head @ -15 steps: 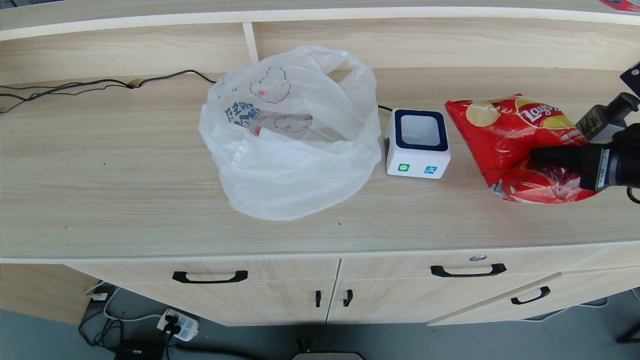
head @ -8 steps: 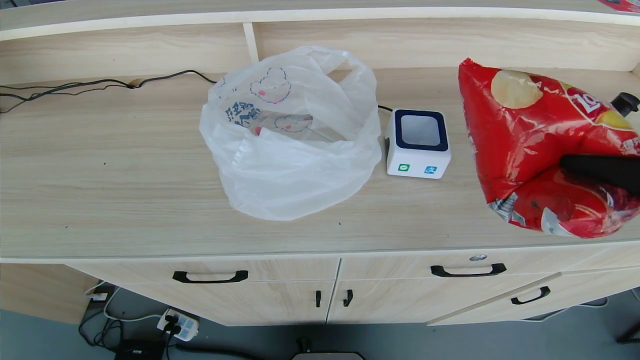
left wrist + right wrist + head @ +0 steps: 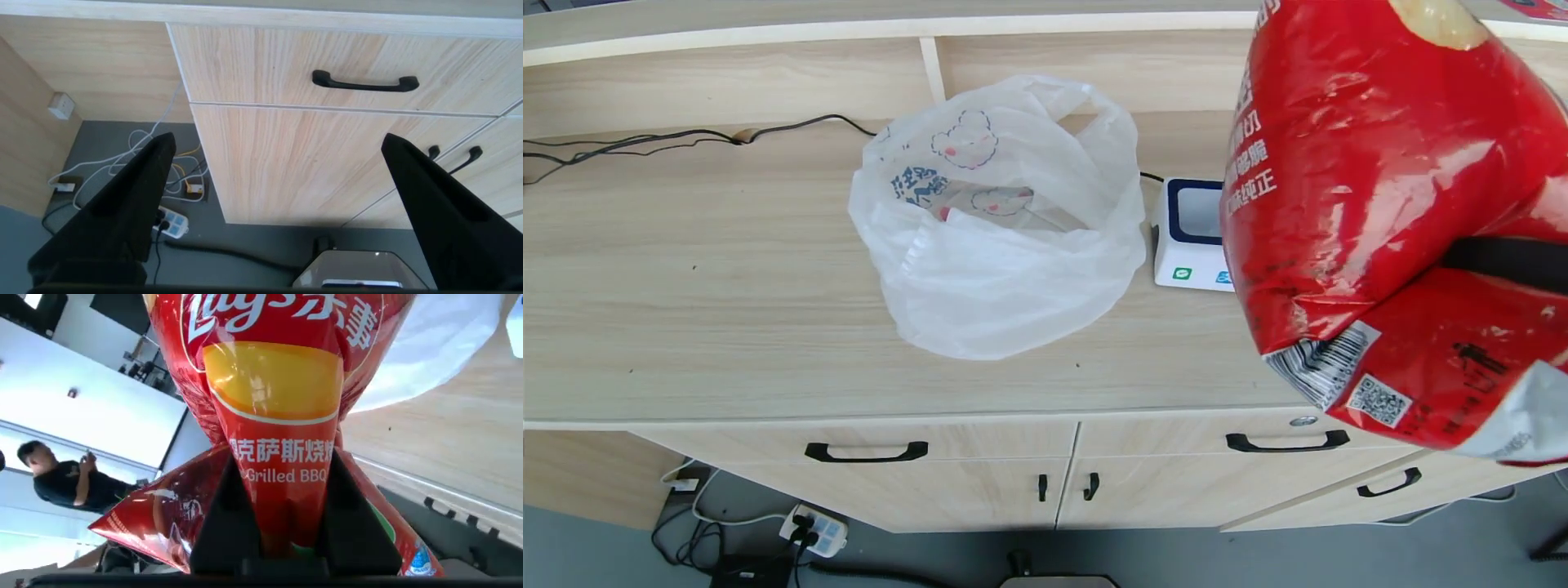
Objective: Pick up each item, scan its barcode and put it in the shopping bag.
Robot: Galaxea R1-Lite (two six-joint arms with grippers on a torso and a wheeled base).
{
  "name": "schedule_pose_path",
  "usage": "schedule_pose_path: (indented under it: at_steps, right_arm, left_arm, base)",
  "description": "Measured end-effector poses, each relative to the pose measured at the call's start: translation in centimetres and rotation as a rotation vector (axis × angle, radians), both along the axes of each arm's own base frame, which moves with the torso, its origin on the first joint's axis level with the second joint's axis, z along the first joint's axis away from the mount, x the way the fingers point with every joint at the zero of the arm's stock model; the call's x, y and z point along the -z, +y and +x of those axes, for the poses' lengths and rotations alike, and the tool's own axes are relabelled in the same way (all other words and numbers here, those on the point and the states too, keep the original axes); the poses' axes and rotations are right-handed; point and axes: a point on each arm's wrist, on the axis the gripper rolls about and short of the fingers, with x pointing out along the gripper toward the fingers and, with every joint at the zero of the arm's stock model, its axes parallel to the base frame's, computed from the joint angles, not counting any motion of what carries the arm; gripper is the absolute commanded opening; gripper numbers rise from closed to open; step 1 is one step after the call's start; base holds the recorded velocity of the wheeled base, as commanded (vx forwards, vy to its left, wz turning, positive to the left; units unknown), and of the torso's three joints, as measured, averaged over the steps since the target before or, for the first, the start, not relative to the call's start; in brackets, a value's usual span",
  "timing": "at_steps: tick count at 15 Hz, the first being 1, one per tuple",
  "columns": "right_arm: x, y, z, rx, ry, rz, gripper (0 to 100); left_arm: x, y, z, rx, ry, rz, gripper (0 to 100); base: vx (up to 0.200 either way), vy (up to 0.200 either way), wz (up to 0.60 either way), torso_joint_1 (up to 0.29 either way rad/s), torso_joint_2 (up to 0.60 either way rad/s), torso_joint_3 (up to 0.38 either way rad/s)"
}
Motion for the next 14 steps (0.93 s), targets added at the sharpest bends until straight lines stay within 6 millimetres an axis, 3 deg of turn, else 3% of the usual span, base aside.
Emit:
schedule_pose_path:
  at_steps: [3,8,14]
  right_arm:
    - [0.4,1.6,1.4,-0.031,0.083,0.064,0]
    - [0.0,3.2,-0.1,-0.183,0.14,0.154,0]
    - [-0.2,3.7,-0.2,-0.221,0.17,0.21,0]
  left_arm:
    - [0.0,0.0,0.0,0.001,0.0,0.0,100]
    - [0.0,0.0,0.0,0.0,-0.002,0.001,100]
    - [0.0,0.0,0.0,0.001,0.001,0.001,100]
  base:
    - [0.0,0.0,0.0,0.0,0.0,0.0]
    - [0.0,0.0,0.0,0.0,0.0,0.0]
    - [0.0,0.0,0.0,0.0,0.0,0.0]
